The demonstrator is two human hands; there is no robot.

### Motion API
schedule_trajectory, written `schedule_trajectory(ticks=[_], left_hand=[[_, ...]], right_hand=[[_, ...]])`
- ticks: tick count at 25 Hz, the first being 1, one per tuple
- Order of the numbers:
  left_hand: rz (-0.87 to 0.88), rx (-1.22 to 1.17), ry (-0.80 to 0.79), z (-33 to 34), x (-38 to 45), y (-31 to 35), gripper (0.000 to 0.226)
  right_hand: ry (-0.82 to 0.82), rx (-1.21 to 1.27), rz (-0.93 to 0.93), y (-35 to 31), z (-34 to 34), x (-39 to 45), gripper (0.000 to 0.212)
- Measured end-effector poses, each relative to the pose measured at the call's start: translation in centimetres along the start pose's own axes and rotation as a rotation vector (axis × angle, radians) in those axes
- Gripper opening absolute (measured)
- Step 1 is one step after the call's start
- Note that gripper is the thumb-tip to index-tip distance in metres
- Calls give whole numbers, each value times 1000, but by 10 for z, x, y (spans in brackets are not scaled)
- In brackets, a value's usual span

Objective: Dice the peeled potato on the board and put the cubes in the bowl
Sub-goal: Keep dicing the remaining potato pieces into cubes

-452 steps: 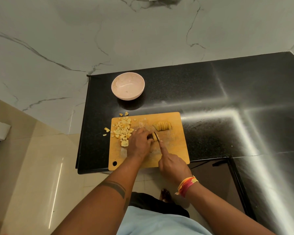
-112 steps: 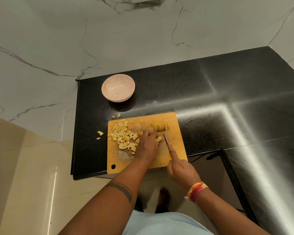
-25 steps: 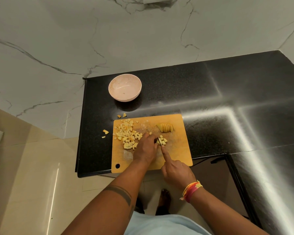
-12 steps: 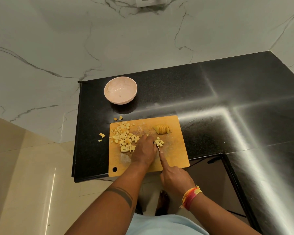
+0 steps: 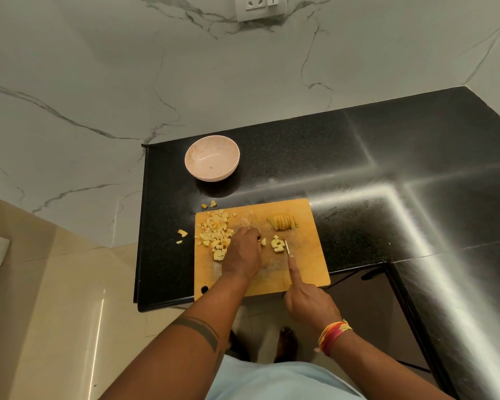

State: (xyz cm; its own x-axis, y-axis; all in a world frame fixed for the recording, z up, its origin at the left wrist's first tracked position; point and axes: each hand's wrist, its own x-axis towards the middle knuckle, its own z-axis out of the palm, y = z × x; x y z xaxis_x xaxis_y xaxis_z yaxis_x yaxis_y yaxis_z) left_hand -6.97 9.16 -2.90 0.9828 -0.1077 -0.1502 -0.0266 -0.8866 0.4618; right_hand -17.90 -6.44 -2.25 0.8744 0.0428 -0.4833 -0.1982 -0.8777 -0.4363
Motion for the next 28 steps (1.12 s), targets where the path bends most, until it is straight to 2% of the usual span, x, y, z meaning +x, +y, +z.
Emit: schedule_trajectory(ticks=[8, 12, 14, 18, 21, 23, 25, 28], left_hand=[[-9, -37, 77, -15, -4, -18, 19], [19, -58, 86, -24, 3, -25, 19], [71, -65, 48, -25, 7, -26, 20], [185, -53, -38, -25, 4, -26, 19], [240, -38, -87, -29, 7, -30, 18], [257, -33, -113, -32, 12, -31, 18], [268, -60, -110, -32, 18, -29, 19], [291, -101, -81, -33, 30, -22, 20]], right_hand=[[27, -14, -157, -46, 12, 21, 80], [76, 45, -9, -32, 5, 20, 81], [43, 49, 51, -32, 6, 19, 81], [30, 8, 16, -53, 15, 15, 81], [101, 34, 107, -59, 13, 13, 79], [77, 43, 121, -63, 9, 10, 77], [76, 36, 93, -66, 6, 9, 73], [185, 83, 82, -66, -2, 12, 69]])
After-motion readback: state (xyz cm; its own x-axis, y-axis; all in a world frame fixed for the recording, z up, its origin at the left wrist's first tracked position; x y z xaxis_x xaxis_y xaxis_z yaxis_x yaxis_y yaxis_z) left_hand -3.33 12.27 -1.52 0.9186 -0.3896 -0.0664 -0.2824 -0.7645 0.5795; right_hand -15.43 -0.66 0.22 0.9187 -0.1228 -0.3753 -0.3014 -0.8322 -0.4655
